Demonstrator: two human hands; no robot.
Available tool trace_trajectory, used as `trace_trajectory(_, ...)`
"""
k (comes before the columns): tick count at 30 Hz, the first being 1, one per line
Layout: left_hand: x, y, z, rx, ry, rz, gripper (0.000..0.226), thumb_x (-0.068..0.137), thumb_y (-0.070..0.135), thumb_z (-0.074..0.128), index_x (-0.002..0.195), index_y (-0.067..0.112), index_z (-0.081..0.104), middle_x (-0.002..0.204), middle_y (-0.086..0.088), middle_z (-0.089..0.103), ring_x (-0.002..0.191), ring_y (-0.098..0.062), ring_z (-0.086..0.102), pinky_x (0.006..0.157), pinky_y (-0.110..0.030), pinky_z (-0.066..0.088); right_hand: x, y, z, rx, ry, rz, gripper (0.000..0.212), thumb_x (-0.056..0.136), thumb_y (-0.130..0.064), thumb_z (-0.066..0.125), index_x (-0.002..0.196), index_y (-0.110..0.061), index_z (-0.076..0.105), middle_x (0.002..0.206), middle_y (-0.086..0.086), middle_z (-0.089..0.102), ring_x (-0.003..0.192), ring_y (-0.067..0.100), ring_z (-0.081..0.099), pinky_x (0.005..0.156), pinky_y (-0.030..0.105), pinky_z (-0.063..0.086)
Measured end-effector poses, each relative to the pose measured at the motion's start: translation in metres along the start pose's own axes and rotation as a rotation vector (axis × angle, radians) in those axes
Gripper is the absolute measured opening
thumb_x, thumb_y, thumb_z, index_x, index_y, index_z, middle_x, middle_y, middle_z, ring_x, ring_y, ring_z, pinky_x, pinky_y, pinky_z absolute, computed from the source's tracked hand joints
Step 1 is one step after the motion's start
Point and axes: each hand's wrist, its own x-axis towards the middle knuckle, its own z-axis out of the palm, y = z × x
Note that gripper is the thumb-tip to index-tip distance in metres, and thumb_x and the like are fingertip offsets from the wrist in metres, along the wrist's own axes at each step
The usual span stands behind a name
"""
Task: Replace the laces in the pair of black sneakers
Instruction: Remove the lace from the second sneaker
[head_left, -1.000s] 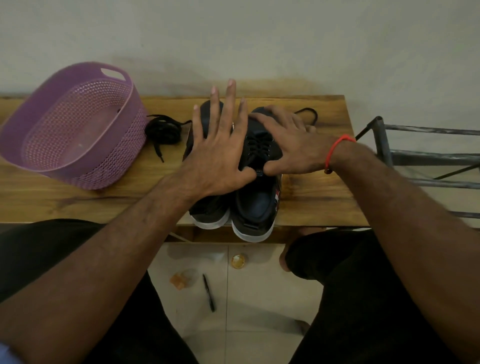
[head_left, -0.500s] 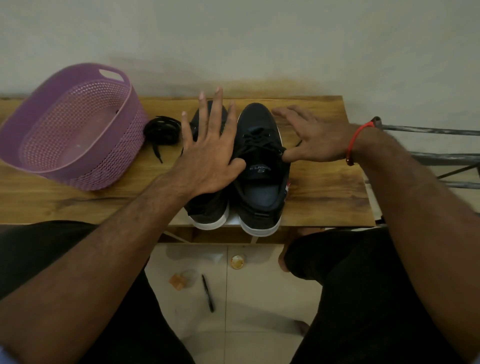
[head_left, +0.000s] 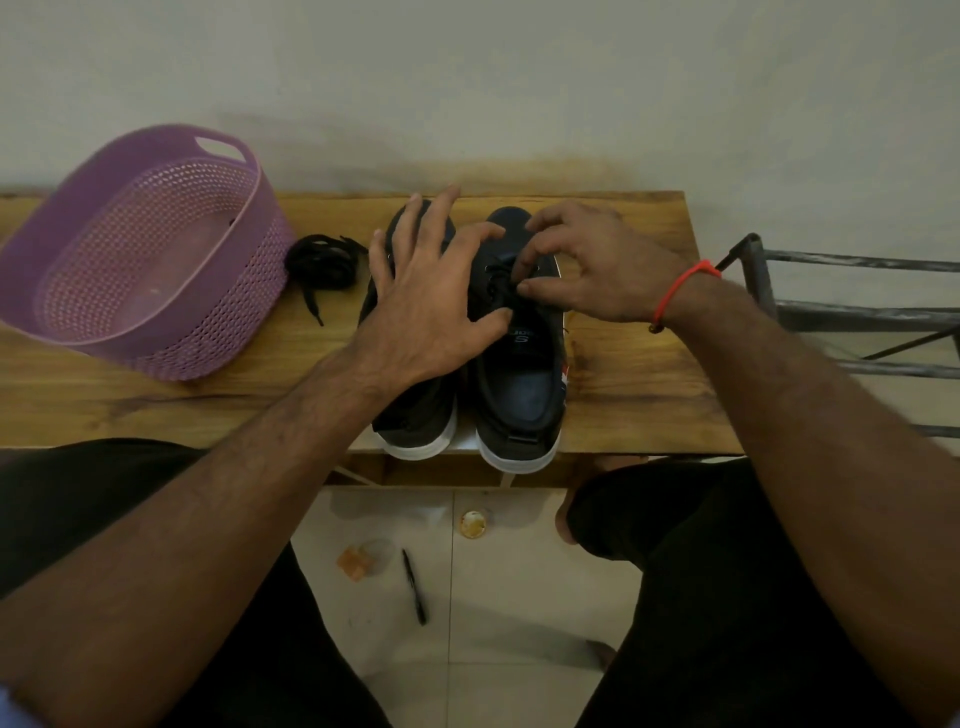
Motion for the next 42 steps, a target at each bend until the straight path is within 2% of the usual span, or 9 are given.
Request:
trace_trajectory(7,0.0,-0.007,-0.004,-0.002,-0.007,0.04,0.064,0.078,0.061,0.068,0.136,0.039,0.055,0.168,-0.001,0.014,0.155,-0.032,0.001,0.117,-0.068,0.007,-0.001,-0.002,-0.003,0.032,0.013,0.019,0.004,0.091,-0.042,0.064,0.094,-0.043,0.061,0.142,-0.004,0.046,0.139,0.025,0.03,0.113,0.055,0.03)
trace_trajectory(11,-0.005,0.0,-0.005,-0.002,0.017,0.076,0.033,0.084,0.054,0.069,0.112,0.038,0.071,0.164,0.003,0.029,0.153,-0.033,0.009,0.114,-0.071,0.01,-0.005,-0.003,-0.009,0.062,-0.087,0.079,0.03,0.074,-0.064,0.065,0.096,-0.044,0.058,0.141,-0.002,0.041,0.137,0.026,0.029,0.111,0.058,0.03)
trace_trajectory(14,-0.008,0.007,-0.001,0.075,0.06,0.139,0.019,0.088,0.046,0.072,0.105,0.038,0.075,0.162,0.005,0.035,0.153,-0.035,0.012,0.113,-0.072,0.01,-0.007,-0.004,-0.009,-0.027,-0.137,0.149,0.036,0.075,-0.064,0.068,0.1,-0.039,0.062,0.147,-0.002,0.036,0.14,0.028,0.024,0.113,0.059,0.026)
trace_trajectory(20,-0.004,0.013,0.0,0.093,0.07,0.101,0.013,0.087,0.045,0.072,0.097,0.039,0.076,0.159,0.008,0.039,0.151,-0.033,0.017,0.113,-0.069,0.013,-0.007,-0.004,-0.016,0.039,-0.076,0.116,0.019,0.082,-0.044,0.076,0.092,-0.029,0.072,0.142,-0.004,0.047,0.137,0.018,0.035,0.111,0.039,0.028)
trace_trajectory(26,0.01,-0.008,-0.018,-0.112,0.167,-0.281,0.018,0.086,0.035,0.063,0.102,0.032,0.07,0.149,0.006,0.048,0.146,-0.029,0.027,0.116,-0.055,0.019,-0.008,0.001,-0.017,0.196,-0.091,0.18,0.017,0.081,-0.038,0.079,0.09,-0.024,0.074,0.124,-0.009,0.062,0.115,0.007,0.051,0.086,0.025,0.038)
trace_trajectory(29,0.007,-0.008,-0.017,-0.058,0.119,-0.149,0.041,0.084,0.036,0.061,0.124,0.037,0.066,0.158,0.001,0.039,0.15,-0.036,0.019,0.118,-0.06,0.016,-0.006,0.001,-0.016,0.211,-0.116,0.189,0.018,0.08,-0.04,0.079,0.089,-0.026,0.072,0.124,-0.008,0.063,0.116,0.01,0.053,0.09,0.028,0.036)
trace_trajectory(33,-0.001,0.011,-0.005,0.082,0.027,0.086,0.032,0.089,0.051,0.065,0.118,0.039,0.072,0.162,0.0,0.034,0.152,-0.038,0.011,0.118,-0.065,0.011,-0.005,0.002,-0.016,0.233,-0.153,0.188,0.018,0.084,-0.04,0.076,0.093,-0.026,0.069,0.12,-0.008,0.063,0.111,0.01,0.054,0.076,0.021,0.038)
trace_trajectory(38,-0.001,0.013,0.001,0.143,0.112,0.076,0.019,0.089,0.047,0.071,0.101,0.034,0.077,0.154,0.007,0.045,0.15,-0.034,0.02,0.117,-0.061,0.018,-0.005,0.002,-0.017,0.24,-0.161,0.189,0.017,0.084,-0.038,0.076,0.092,-0.025,0.068,0.114,-0.009,0.064,0.105,0.007,0.055,0.071,0.015,0.035)
trace_trajectory(42,0.013,0.0,-0.007,-0.101,0.228,-0.139,0.019,0.084,0.052,0.068,0.093,0.038,0.077,0.135,0.014,0.061,0.137,-0.023,0.042,0.112,-0.054,0.033,-0.006,0.002,-0.018,0.243,-0.16,0.191,0.02,0.085,-0.038,0.075,0.095,-0.022,0.069,0.113,-0.008,0.065,0.104,0.009,0.056,0.068,0.016,0.036)
